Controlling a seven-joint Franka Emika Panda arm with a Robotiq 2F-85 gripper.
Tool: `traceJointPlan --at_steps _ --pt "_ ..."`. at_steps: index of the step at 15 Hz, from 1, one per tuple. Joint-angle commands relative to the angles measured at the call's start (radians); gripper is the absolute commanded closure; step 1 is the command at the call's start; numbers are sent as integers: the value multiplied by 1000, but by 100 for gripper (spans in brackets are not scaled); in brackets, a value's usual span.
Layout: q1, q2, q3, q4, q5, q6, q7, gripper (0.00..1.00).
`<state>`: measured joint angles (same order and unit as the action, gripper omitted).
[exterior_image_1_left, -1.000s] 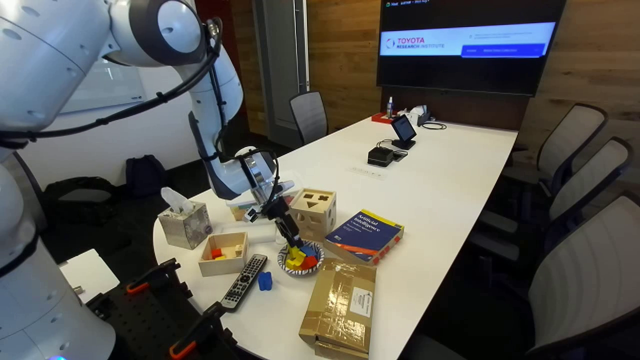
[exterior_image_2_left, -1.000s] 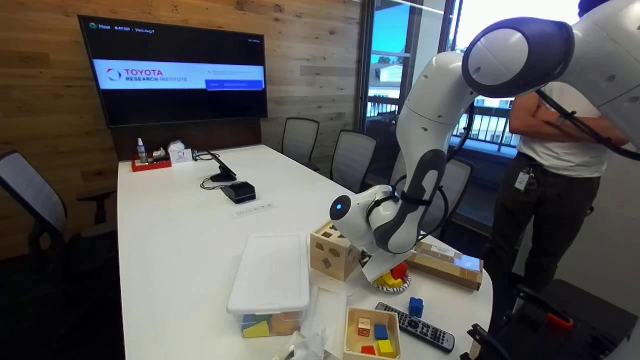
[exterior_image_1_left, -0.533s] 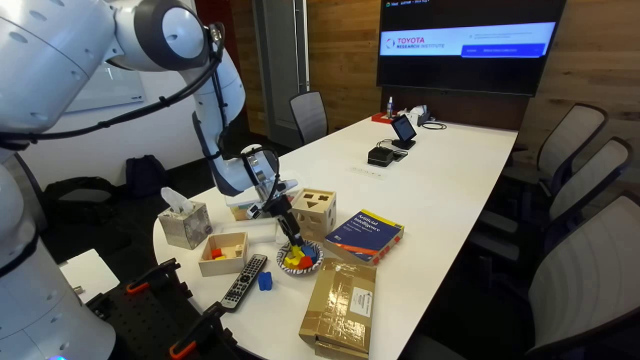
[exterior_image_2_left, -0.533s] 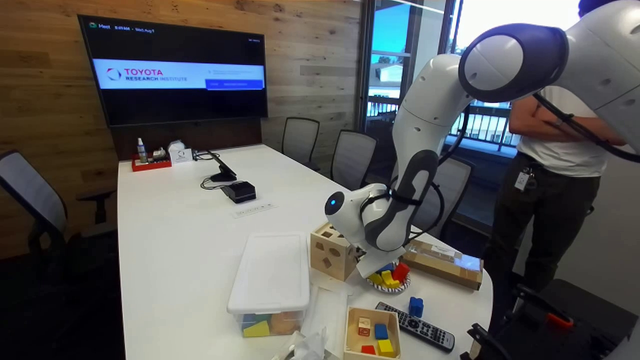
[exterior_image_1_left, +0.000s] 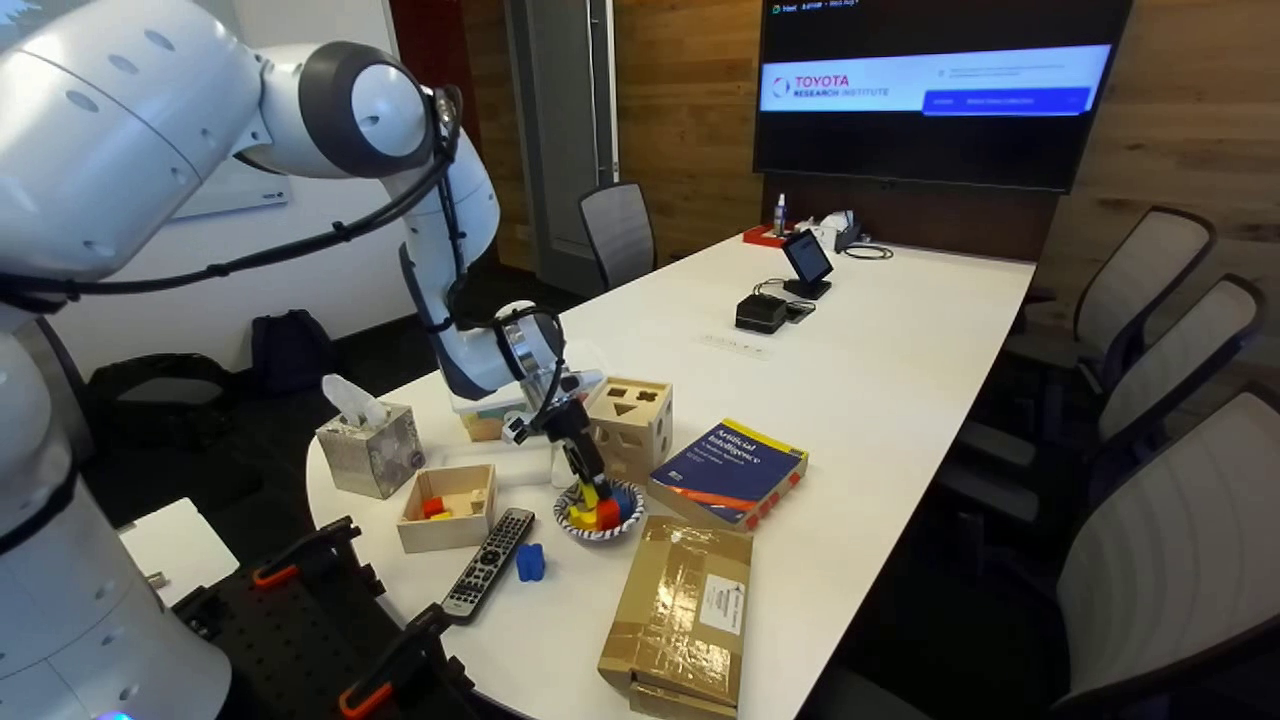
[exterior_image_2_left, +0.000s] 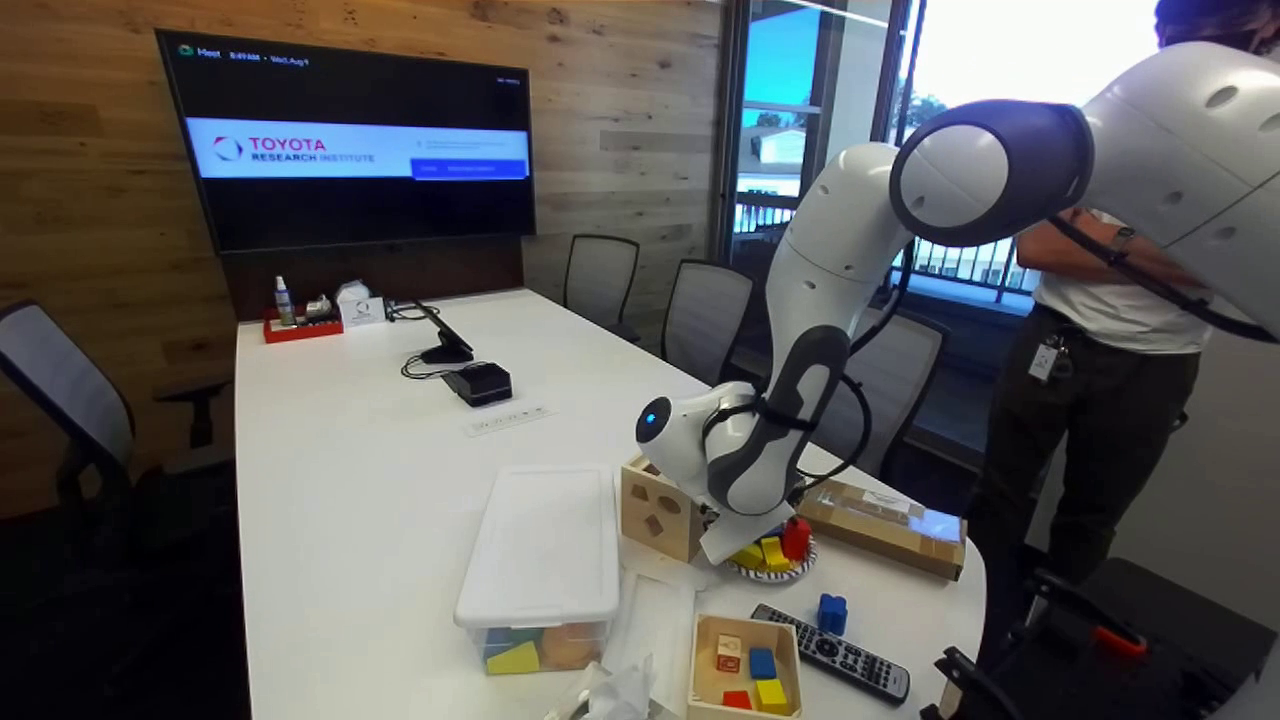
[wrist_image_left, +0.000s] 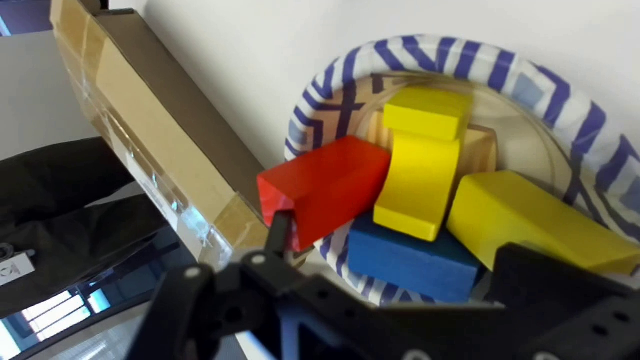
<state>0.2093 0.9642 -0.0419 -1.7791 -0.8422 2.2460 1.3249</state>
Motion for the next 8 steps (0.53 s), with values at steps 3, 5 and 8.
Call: traceJointPlan --at_steps 3,5,8 --pt "23 1 -25 3 19 10 -10 0" --pt "23 1 -25 3 19 10 -10 0" --pt "24 1 -25 3 19 10 -10 0"
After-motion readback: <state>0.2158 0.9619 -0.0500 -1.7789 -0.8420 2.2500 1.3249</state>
